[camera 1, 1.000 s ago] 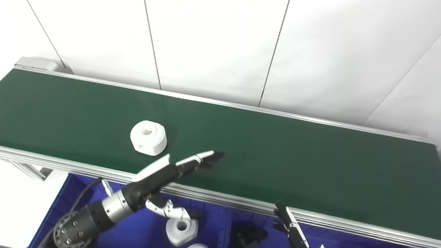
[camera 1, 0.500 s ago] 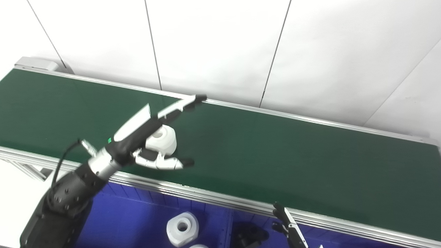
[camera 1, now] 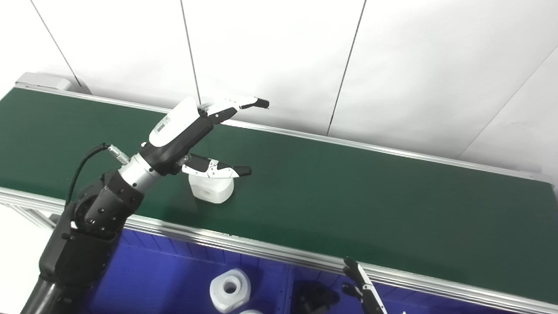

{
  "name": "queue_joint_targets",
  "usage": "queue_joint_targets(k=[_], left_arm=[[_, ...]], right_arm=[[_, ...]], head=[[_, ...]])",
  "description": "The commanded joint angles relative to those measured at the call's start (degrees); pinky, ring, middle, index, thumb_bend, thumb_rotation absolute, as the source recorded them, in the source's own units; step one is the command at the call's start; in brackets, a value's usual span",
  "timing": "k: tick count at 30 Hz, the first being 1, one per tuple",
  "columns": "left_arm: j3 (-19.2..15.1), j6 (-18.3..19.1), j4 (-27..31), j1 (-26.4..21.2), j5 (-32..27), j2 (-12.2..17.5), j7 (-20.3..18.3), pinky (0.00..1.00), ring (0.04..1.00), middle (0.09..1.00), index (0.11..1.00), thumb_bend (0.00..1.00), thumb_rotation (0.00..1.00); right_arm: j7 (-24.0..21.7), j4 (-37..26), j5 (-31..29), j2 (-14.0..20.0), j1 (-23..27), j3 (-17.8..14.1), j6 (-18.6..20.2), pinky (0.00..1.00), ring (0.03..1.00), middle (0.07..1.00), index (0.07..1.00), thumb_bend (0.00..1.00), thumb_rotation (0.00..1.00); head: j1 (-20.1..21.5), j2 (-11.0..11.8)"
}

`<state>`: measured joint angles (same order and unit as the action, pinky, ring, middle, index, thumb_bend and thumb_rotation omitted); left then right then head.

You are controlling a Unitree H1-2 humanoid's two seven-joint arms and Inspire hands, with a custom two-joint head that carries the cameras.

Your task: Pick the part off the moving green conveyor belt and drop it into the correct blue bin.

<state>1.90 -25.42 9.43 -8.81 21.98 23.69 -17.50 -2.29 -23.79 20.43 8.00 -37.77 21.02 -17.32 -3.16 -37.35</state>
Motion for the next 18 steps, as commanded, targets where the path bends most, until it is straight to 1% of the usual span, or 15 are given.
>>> queue_joint_targets(k=[1, 2, 4, 5, 7, 9, 12, 15, 16, 18], left_arm=[[0.7, -1.5, -1.2, -2.6, 0.9, 2.1, 2.1, 0.90, 0.894, 0.884, 0.856, 0.72, 0.38], [1.3, -1.4, -2.5, -3.0, 0.9, 2.2, 1.7, 0.91, 0.901, 0.887, 0.853, 0.73, 0.38], [2.5, -1.3, -4.8, -3.6, 1.0, 2.5, 1.1, 0.93, 0.934, 0.921, 0.834, 0.79, 0.36], [3.1, -1.3, -6.2, -4.0, 1.3, 2.7, 0.9, 0.93, 0.934, 0.921, 0.834, 0.79, 0.36], [4.5, -1.0, -9.1, -4.8, 1.8, 3.1, 0.0, 0.91, 0.940, 0.935, 0.839, 0.81, 0.34], [5.6, -1.1, -11.8, -5.3, 2.2, 3.2, 0.0, 0.88, 0.933, 0.936, 0.834, 0.82, 0.34], [7.8, -1.4, -16.9, -6.2, 3.0, 3.1, 1.1, 0.82, 0.916, 0.936, 0.839, 0.84, 0.35], [10.8, -1.5, -22.5, -7.4, 3.9, 3.2, 2.1, 0.84, 0.919, 0.946, 0.857, 0.85, 0.37], [11.7, -1.5, -24.6, -7.9, 4.4, 3.0, 2.0, 0.85, 0.926, 0.957, 0.869, 0.86, 0.39], [13.1, -1.5, -27.6, -8.6, 4.7, 2.6, 1.7, 0.83, 0.934, 0.978, 0.888, 0.87, 0.41]], right_arm=[[0.4, -1.9, -0.4, -0.3, -0.7, 0.3, -3.1, 0.84, 0.941, 0.970, 0.956, 0.29, 0.78], [0.4, -1.9, -0.6, -0.3, -0.7, 0.3, -3.1, 0.84, 0.941, 0.970, 0.955, 0.29, 0.78], [0.5, -1.8, -0.9, -0.4, -0.6, 0.3, -3.3, 0.84, 0.940, 0.971, 0.954, 0.30, 0.78], [0.5, -1.7, -0.8, -0.4, -0.6, 0.3, -3.4, 0.84, 0.940, 0.971, 0.954, 0.30, 0.78], [0.6, -1.8, -0.5, -0.3, -0.6, 0.2, -3.5, 0.85, 0.944, 0.972, 0.955, 0.30, 0.78], [0.6, -2.0, -0.4, -0.3, -0.7, 0.2, -3.3, 0.85, 0.943, 0.971, 0.954, 0.29, 0.79], [0.4, -2.2, -0.7, -0.2, -0.7, 0.1, -3.0, 0.85, 0.939, 0.967, 0.948, 0.30, 0.79], [0.2, -2.4, -0.9, 0.0, -0.7, 0.1, -2.9, 0.85, 0.940, 0.970, 0.949, 0.30, 0.79], [0.2, -2.6, -1.0, 0.1, -0.7, 0.0, -2.7, 0.85, 0.943, 0.970, 0.949, 0.31, 0.80], [0.1, -2.8, -1.2, 0.1, -0.8, -0.1, -2.4, 0.86, 0.944, 0.968, 0.950, 0.31, 0.80]], head=[[0.0, 0.1], [0.0, 0.1], [-0.1, 0.0], [0.0, 0.0], [0.0, -0.1], [0.0, -0.1], [0.1, -0.2], [0.2, -0.3], [0.2, -0.4], [0.1, -0.4]])
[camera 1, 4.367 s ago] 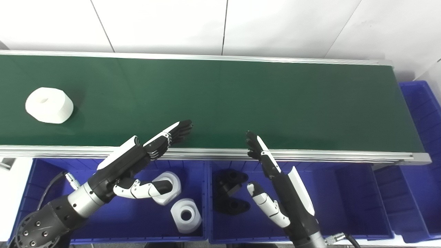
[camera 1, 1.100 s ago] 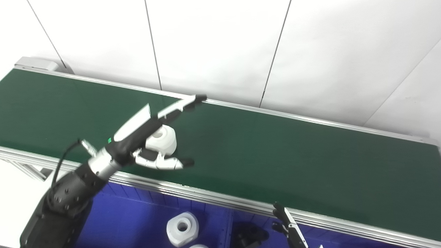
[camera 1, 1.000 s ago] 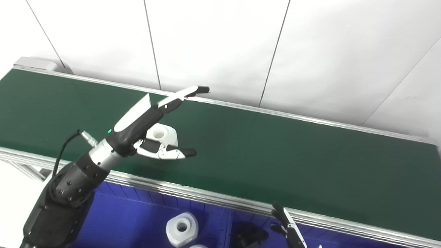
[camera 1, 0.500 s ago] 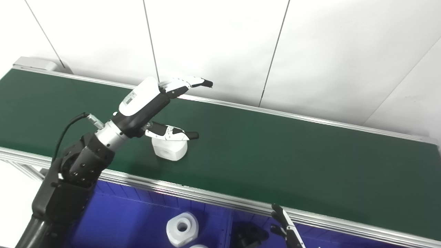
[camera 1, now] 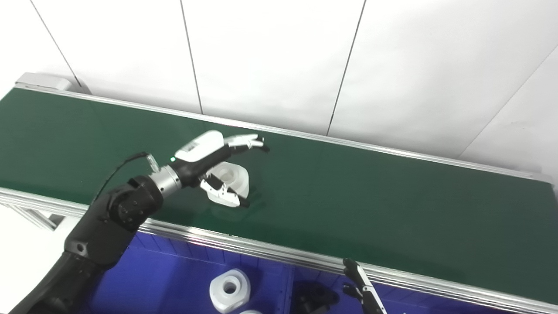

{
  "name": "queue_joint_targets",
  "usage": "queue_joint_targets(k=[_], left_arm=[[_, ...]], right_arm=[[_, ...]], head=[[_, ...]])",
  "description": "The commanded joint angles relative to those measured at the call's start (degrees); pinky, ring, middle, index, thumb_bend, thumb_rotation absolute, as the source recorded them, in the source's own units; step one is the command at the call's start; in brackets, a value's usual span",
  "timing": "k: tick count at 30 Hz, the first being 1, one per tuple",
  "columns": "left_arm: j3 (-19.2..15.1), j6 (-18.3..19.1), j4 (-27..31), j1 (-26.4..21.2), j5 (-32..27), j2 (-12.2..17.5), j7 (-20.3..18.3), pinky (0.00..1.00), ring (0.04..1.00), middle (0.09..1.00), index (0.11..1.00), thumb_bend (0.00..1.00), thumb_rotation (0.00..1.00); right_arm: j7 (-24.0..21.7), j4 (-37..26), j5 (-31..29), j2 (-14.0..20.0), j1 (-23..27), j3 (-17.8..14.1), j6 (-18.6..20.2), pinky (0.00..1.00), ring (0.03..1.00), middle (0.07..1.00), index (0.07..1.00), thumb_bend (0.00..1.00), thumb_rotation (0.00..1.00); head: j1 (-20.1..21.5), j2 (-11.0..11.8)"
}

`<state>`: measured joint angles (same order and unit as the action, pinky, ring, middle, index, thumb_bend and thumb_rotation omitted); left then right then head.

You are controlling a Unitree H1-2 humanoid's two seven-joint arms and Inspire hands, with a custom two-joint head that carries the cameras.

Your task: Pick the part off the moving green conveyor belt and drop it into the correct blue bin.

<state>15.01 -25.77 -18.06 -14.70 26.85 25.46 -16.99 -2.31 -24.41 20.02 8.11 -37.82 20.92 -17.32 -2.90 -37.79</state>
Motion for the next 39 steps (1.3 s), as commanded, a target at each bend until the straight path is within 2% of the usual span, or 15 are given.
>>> queue_joint_targets(k=[1, 6, 9, 11, 12, 13, 14, 15, 16, 17, 18, 20, 23, 29, 39], left_arm=[[0.6, -1.0, -1.9, -3.2, 0.0, 0.5, 0.9, 0.79, 0.929, 0.989, 0.900, 0.89, 0.40], [4.5, -0.1, -11.1, -6.4, 1.7, -1.4, -0.2, 0.70, 0.887, 0.976, 0.920, 0.96, 0.31], [7.0, 1.7, -12.7, -7.9, 2.5, -1.8, -1.8, 0.63, 0.823, 0.932, 0.917, 0.96, 0.23], [8.5, 4.9, -11.3, -8.5, 2.6, -1.8, -4.6, 0.49, 0.625, 0.857, 0.908, 0.92, 0.12], [9.0, 6.6, -10.6, -8.7, 2.1, -1.9, -6.1, 0.46, 0.588, 0.833, 0.895, 0.90, 0.07], [9.4, 7.9, -9.9, -8.9, 1.6, -1.9, -7.1, 0.41, 0.519, 0.768, 0.848, 0.88, 0.02], [9.7, 8.6, -9.2, -9.0, 1.2, -2.0, -7.7, 0.40, 0.509, 0.758, 0.840, 0.88, 0.02], [10.0, 8.8, -8.5, -9.0, 1.1, -1.9, -7.9, 0.36, 0.446, 0.626, 0.693, 0.83, 0.00], [10.0, 8.2, -7.8, -8.9, 0.5, -1.9, -7.8, 0.35, 0.443, 0.614, 0.680, 0.83, 0.00], [9.3, 7.8, -6.3, -8.4, -1.3, -2.1, -7.6, 0.34, 0.412, 0.550, 0.598, 0.69, 0.00], [8.8, 7.6, -5.3, -8.0, -2.7, -2.2, -7.5, 0.29, 0.341, 0.506, 0.464, 0.60, 0.00], [8.0, 6.8, -2.7, -7.2, -4.5, -2.2, -7.0, 0.24, 0.285, 0.482, 0.358, 0.55, 0.00], [6.7, 5.1, 0.5, -6.4, -7.2, -2.0, -6.9, 0.18, 0.220, 0.475, 0.249, 0.54, 0.00], [4.1, 2.5, 4.0, -5.4, -10.6, -2.0, -6.8, 0.16, 0.205, 0.474, 0.201, 0.54, 0.00], [2.0, 2.6, 10.3, -4.5, -12.2, -2.0, -7.3, 0.15, 0.192, 0.473, 0.190, 0.54, 0.00]], right_arm=[[0.1, -2.3, -0.9, 0.0, -0.8, 0.0, -2.3, 0.86, 0.941, 0.965, 0.950, 0.32, 0.80], [-0.2, -2.8, -2.1, 0.3, -0.5, -0.2, -2.1, 0.84, 0.934, 0.965, 0.952, 0.32, 0.79], [-0.4, -3.3, -2.0, 0.4, -0.5, -0.4, -1.8, 0.86, 0.944, 0.970, 0.958, 0.32, 0.79], [-0.2, -3.2, -1.8, 0.3, -0.5, -0.6, -2.1, 0.85, 0.944, 0.966, 0.956, 0.32, 0.80], [-0.2, -3.1, -2.2, 0.3, -0.5, -0.6, -2.3, 0.85, 0.942, 0.965, 0.955, 0.32, 0.79], [-0.2, -3.1, -2.5, 0.3, -0.6, -0.6, -2.4, 0.85, 0.944, 0.966, 0.956, 0.32, 0.79], [-0.3, -3.2, -2.6, 0.3, -0.6, -0.5, -2.4, 0.86, 0.944, 0.967, 0.956, 0.32, 0.79], [-0.3, -3.3, -2.5, 0.2, -0.7, -0.5, -2.2, 0.86, 0.944, 0.967, 0.955, 0.31, 0.79], [-0.3, -3.4, -2.5, 0.2, -0.7, -0.5, -2.2, 0.86, 0.944, 0.967, 0.955, 0.31, 0.79], [-0.3, -3.4, -2.4, 0.1, -0.8, -0.5, -2.2, 0.86, 0.944, 0.967, 0.956, 0.31, 0.80], [-0.3, -3.5, -2.4, 0.0, -0.8, -0.5, -2.2, 0.86, 0.943, 0.966, 0.957, 0.31, 0.80], [-0.1, -3.6, -1.9, -0.1, -1.0, -0.5, -2.2, 0.85, 0.938, 0.962, 0.955, 0.32, 0.81], [-0.2, -3.4, -2.2, -0.1, -1.0, -0.3, -2.3, 0.85, 0.939, 0.965, 0.957, 0.31, 0.83], [-0.1, -2.9, -2.0, -0.4, -0.9, -0.1, -2.6, 0.84, 0.934, 0.966, 0.956, 0.31, 0.83], [-0.2, -3.2, -2.2, -0.2, -1.2, -0.3, -2.3, 0.85, 0.938, 0.969, 0.955, 0.31, 0.82]], head=[[-0.1, 0.0], [-0.2, -0.3], [-0.2, -0.4], [-0.2, -0.5], [-0.2, -0.6], [-0.2, -0.6], [-0.2, -0.6], [-0.2, -0.6], [-0.2, -0.6], [-0.3, -0.8], [-0.3, -0.8], [-0.4, -0.8], [-0.6, -0.9], [-0.4, -0.9], [-0.6, -1.1]])
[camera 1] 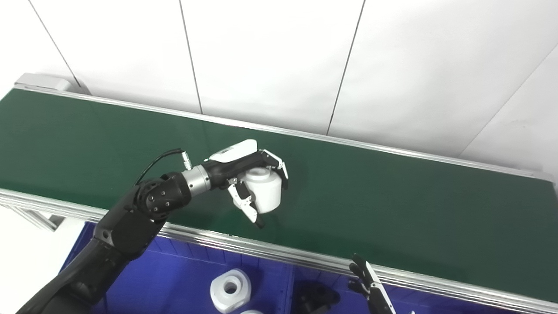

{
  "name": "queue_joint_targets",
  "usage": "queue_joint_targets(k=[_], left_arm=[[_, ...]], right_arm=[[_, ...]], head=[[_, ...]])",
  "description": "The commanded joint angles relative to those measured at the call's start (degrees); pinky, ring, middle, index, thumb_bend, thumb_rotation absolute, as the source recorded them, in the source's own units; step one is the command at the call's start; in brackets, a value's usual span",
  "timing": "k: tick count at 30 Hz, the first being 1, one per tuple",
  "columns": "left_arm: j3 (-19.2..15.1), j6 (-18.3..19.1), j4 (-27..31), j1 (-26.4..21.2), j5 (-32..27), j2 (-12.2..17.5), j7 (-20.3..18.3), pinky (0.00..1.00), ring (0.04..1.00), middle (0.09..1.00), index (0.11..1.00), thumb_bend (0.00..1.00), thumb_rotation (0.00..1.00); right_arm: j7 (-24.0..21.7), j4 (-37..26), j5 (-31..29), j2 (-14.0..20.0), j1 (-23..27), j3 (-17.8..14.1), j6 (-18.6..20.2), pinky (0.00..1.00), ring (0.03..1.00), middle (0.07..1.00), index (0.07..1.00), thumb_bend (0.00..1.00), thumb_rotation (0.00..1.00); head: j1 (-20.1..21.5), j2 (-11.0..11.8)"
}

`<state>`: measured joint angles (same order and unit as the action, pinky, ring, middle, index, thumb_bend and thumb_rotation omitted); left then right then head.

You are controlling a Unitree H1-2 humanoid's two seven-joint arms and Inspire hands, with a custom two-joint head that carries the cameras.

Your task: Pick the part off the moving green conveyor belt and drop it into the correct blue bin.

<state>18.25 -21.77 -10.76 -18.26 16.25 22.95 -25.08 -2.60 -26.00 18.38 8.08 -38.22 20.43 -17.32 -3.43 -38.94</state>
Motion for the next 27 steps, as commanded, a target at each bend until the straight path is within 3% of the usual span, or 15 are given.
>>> queue_joint_targets(k=[1, 10, 14, 16, 17, 18, 19, 20, 21, 27], left_arm=[[-1.5, -1.3, 3.7, -0.8, -1.8, 0.5, 0.8, 0.15, 0.193, 0.473, 0.190, 0.54, 0.00], [-6.2, -0.8, 15.0, 1.8, -3.4, -0.3, 3.4, 0.15, 0.193, 0.472, 0.199, 0.54, 0.00], [-8.2, -1.0, 19.6, 4.1, -7.3, -0.4, 3.6, 0.14, 0.185, 0.472, 0.202, 0.54, 0.00], [-9.0, -0.6, 21.6, 6.2, -9.8, -0.5, 3.7, 0.14, 0.183, 0.472, 0.203, 0.54, 0.00], [-9.3, 0.0, 22.7, 7.0, -10.8, -0.3, 3.6, 0.14, 0.183, 0.472, 0.203, 0.54, 0.00], [-9.5, 0.4, 23.4, 7.6, -11.5, -0.3, 3.4, 0.14, 0.181, 0.472, 0.202, 0.54, 0.00], [-9.8, 0.9, 24.0, 7.6, -12.0, -0.2, 3.3, 0.14, 0.181, 0.472, 0.201, 0.54, 0.00], [-10.0, 1.3, 24.4, 7.5, -12.3, -0.1, 3.2, 0.13, 0.175, 0.472, 0.200, 0.54, 0.00], [-10.4, 1.9, 24.6, 7.1, -12.9, 0.2, 3.1, 0.12, 0.172, 0.472, 0.200, 0.54, 0.00], [-10.9, 3.2, 24.6, 7.6, -15.4, 1.1, 1.9, 0.15, 0.186, 0.472, 0.199, 0.54, 0.00]], right_arm=[[0.1, -1.5, -0.6, -0.1, -0.8, 0.1, -2.4, 0.85, 0.940, 0.970, 0.957, 0.31, 0.81], [0.2, -1.2, -0.9, -0.2, -0.5, 0.0, -2.7, 0.86, 0.944, 0.967, 0.955, 0.31, 0.81], [0.1, -1.6, -0.3, -0.3, -0.2, -0.2, -1.9, 0.86, 0.939, 0.967, 0.956, 0.32, 0.83], [-0.1, -2.0, -0.5, -0.5, 0.0, -0.3, -0.9, 0.86, 0.939, 0.967, 0.956, 0.34, 0.84], [-0.2, -2.3, -0.4, -0.6, 0.3, -0.4, -0.4, 0.86, 0.939, 0.967, 0.955, 0.35, 0.85], [-0.2, -2.5, -0.4, -0.7, 0.4, -0.5, -0.2, 0.85, 0.936, 0.963, 0.953, 0.35, 0.86], [-0.5, -3.2, -0.4, -0.9, 1.1, -0.7, 0.6, 0.85, 0.935, 0.963, 0.953, 0.35, 0.86], [-0.8, -3.8, -0.4, -1.0, 1.6, -0.8, 1.3, 0.86, 0.938, 0.964, 0.955, 0.36, 0.87], [-1.3, -4.8, -0.3, -1.2, 2.2, -0.9, 2.3, 0.87, 0.940, 0.966, 0.957, 0.35, 0.88], [-2.8, -6.1, -2.3, -1.5, 4.7, -1.0, 4.6, 0.92, 0.965, 0.984, 0.978, 0.41, 0.95]], head=[[-0.1, 0.0], [0.3, -0.6], [0.4, -2.0], [0.9, -3.3], [1.4, -6.0], [1.4, -6.0], [2.7, -12.1], [3.0, -13.3], [6.0, -17.8], [5.9, -17.4]])
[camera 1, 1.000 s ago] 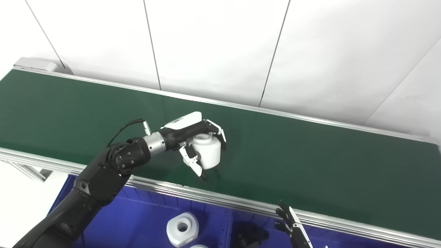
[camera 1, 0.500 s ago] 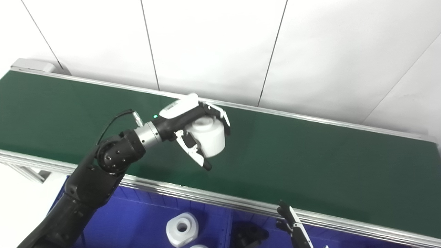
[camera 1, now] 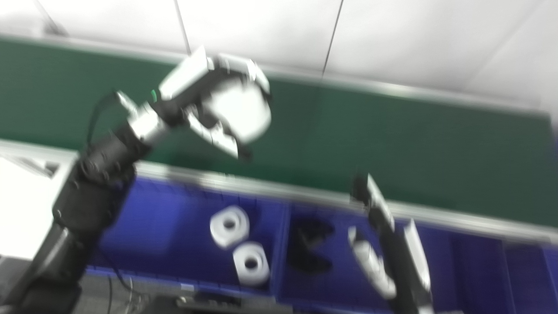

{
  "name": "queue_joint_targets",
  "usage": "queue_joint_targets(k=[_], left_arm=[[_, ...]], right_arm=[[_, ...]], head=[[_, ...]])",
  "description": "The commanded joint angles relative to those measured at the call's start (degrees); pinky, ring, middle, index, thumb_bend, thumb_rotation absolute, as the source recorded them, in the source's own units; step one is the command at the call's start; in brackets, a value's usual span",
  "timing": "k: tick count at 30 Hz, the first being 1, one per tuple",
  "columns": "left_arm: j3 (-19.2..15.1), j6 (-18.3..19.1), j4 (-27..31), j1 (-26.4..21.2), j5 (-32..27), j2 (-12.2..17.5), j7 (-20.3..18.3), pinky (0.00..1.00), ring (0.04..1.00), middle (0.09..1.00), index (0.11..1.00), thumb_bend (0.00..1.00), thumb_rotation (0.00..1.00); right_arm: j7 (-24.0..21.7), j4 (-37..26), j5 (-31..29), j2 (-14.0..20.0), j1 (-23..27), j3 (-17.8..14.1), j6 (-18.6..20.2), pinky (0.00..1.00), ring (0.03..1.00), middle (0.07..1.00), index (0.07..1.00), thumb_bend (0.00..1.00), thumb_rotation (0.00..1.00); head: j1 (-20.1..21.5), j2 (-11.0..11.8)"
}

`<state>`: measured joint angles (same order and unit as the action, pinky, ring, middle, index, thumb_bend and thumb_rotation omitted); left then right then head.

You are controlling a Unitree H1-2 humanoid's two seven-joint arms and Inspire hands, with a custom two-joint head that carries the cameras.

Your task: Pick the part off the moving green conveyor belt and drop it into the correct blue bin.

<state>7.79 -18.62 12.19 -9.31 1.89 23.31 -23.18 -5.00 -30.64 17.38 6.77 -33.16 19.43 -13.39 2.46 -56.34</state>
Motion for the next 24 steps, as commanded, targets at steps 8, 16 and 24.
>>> queue_joint_targets(k=[8, 16, 24], left_arm=[[-0.2, -0.9, 1.8, 1.0, -0.3, 0.3, -0.2, 0.14, 0.180, 0.472, 0.208, 0.54, 0.00], [0.3, 1.0, 3.6, 3.7, -3.5, 2.3, -2.6, 0.14, 0.183, 0.472, 0.207, 0.54, 0.00], [2.7, -0.8, 3.9, 11.4, -1.2, 8.5, -8.4, 0.17, 0.442, 0.485, 0.205, 0.50, 0.00]], right_arm=[[-0.5, -1.4, -2.2, -0.8, -0.9, 0.5, 0.8, 0.91, 0.961, 0.982, 0.974, 0.42, 0.91], [-0.4, -1.3, -0.8, -1.5, -0.9, 1.0, 0.4, 0.89, 0.954, 0.981, 0.971, 0.43, 0.93], [-0.1, -1.0, -0.6, -2.2, -1.4, 1.3, 0.4, 0.90, 0.959, 0.983, 0.972, 0.43, 0.91]], head=[[1.4, 1.5], [1.8, 2.5], [1.4, 2.7]])
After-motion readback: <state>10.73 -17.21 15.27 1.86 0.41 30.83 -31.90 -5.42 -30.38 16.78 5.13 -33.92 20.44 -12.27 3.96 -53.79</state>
